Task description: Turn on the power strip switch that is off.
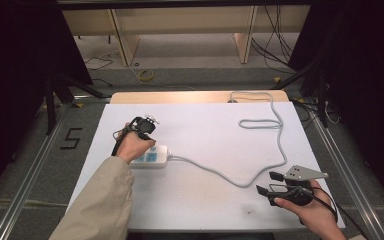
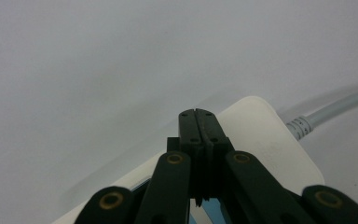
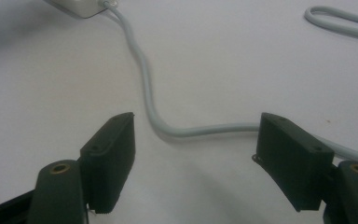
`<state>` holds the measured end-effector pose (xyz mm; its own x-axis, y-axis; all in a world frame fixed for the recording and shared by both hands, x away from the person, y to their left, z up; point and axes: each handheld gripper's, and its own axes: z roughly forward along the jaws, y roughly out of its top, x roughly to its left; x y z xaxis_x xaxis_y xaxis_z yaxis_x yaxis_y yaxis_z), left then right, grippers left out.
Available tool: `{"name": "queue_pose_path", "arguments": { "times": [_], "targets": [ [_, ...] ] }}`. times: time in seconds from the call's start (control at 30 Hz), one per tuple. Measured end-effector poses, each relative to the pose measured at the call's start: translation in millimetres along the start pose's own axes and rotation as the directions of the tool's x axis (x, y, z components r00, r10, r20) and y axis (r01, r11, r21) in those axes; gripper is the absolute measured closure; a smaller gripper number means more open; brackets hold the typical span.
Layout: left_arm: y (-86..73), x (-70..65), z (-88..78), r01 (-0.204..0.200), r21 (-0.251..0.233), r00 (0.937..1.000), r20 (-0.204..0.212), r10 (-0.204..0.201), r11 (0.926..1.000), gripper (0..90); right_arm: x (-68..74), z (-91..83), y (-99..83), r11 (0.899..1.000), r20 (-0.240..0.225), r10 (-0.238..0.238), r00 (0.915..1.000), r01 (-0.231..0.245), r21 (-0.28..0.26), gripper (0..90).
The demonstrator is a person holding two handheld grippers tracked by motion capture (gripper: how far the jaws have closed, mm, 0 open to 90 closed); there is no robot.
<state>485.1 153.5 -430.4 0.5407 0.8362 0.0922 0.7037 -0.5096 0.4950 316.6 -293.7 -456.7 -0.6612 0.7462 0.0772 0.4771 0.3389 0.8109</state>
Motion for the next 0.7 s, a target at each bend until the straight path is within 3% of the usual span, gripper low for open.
{"name": "queue_pose_path", "arguments": {
  "times": [0.1,0.13,0.37,0.53,0.7],
  "targets": [
    [0.8,0.6,-2.9,-0.002,-0.038,0.9997,-0.024,0.001,0.9993,88.9,0.4,0.1,0.0,1.0,-0.001,0.0,1.0,0.0,0.002,28.7],
    [1.2,0.2,-4.2,-0.005,-0.047,0.9996,-0.029,0.004,0.9989,84.2,0.5,-0.1,0.2,1.0,0.0,0.0,1.0,0.0,0.003,28.7],
    [1.5,-1.6,-9.3,0.011,-0.094,0.9998,-0.015,-0.013,0.9955,83.9,-0.1,-0.6,-0.1,1.0,0.0,0.002,1.0,-0.002,0.0,28.7],
    [-0.8,1.6,-13.0,0.043,-0.146,0.999,-0.009,-0.045,0.9883,73.3,-0.2,0.0,0.0,1.0,0.0,0.003,1.0,-0.003,-0.002,28.7],
    [-2.9,5.6,-15.0,0.055,-0.209,0.9981,-0.015,-0.059,0.9763,56.5,-0.2,-0.7,-0.2,1.0,0.0,0.005,1.0,-0.005,-0.002,28.7]
  ]
}}
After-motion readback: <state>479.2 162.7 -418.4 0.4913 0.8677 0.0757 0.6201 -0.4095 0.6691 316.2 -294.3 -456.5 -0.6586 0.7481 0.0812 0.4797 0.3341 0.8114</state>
